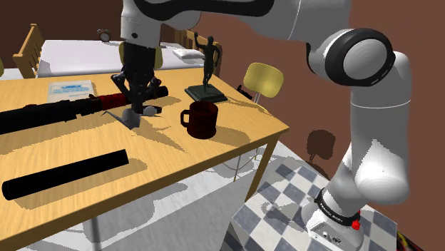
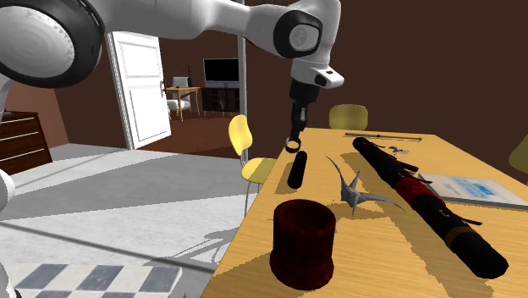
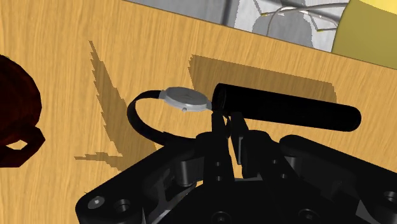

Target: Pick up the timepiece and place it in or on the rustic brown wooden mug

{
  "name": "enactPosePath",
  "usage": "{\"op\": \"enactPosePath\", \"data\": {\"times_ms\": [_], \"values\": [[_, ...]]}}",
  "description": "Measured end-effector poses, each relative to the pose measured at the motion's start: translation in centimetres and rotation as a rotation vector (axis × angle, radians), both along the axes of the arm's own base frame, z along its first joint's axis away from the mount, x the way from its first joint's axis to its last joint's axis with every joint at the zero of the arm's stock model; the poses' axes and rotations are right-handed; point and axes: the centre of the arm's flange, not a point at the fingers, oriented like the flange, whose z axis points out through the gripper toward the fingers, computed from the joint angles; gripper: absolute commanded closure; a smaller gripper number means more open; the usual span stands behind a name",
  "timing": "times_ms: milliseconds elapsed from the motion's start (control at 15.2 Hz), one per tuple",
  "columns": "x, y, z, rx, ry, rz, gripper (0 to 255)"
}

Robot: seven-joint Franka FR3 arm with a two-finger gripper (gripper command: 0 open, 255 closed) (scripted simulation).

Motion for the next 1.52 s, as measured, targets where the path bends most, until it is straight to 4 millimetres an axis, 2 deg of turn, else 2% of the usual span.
{"op": "enactPosePath", "data": {"times_ms": [132,264,528,1188,1254,1386,1518], "values": [[0.0,0.0,0.9,0.0,0.0,0.0,255],[0.0,-1.5,1.4,0.0,0.0,0.0,255],[0.7,-6.6,1.9,0.0,0.0,-0.001,255],[0.8,-19.3,2.9,0.0,0.0,-0.002,255],[1.1,-21.0,2.9,-0.001,0.0,-0.002,255],[1.2,-22.4,2.4,0.0,0.0,-0.001,255],[1.1,-22.8,1.3,0.0,0.001,-0.001,255]]}}
